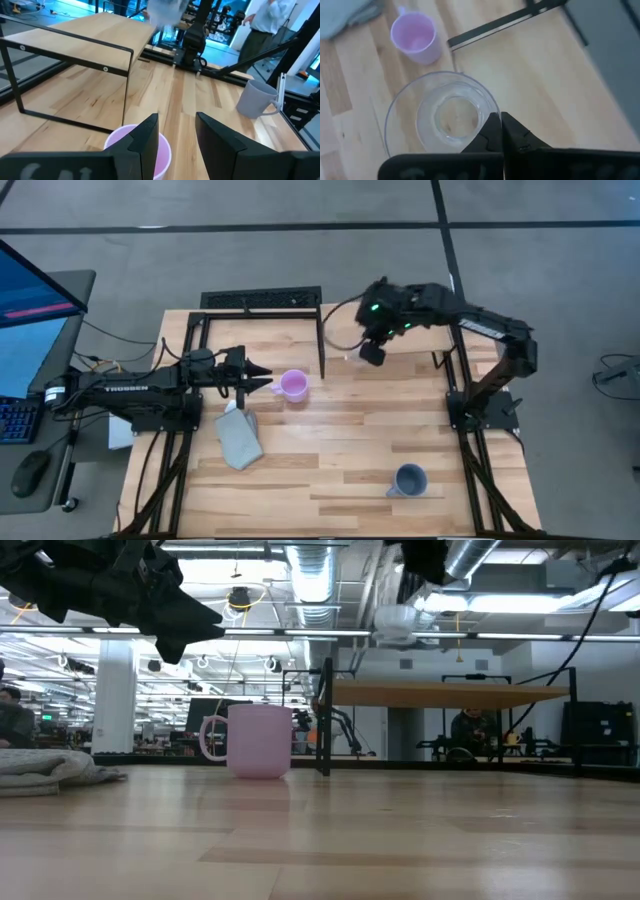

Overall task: Stack small to large cups/mugs on shelf
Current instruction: Put the transparent mug on the shelf

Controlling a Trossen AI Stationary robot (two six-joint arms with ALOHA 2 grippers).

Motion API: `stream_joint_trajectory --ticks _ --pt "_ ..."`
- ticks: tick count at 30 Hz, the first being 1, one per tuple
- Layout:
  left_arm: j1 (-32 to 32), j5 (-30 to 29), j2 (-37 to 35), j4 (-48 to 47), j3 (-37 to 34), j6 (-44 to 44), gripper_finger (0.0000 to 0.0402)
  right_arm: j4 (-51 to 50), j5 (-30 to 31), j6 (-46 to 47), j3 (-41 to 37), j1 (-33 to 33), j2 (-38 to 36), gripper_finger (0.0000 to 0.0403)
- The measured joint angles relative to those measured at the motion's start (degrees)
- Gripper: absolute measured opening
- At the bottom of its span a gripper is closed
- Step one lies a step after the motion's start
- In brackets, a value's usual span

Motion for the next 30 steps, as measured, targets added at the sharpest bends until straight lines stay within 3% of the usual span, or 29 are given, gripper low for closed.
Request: stream_joint_trajectory --ticks 12,22,30 --pt "-0.02 -1.07 0.0 0.02 0.0 0.56 0.0121 -7.98 -0.2 -1.05 0.0 -11.44 -7.57 0.0001" --pt "-0.02 -1.04 -0.02 -0.37 0.0 0.53 0.0121 -7.12 -3.67 -5.27 -5.37 -22.31 -8.82 0.0002" --pt "-0.02 -1.02 0.0 -0.42 0.0 0.51 0.0121 -1.67 -6.4 -6.68 -10.69 -26.43 -8.79 0.0002"
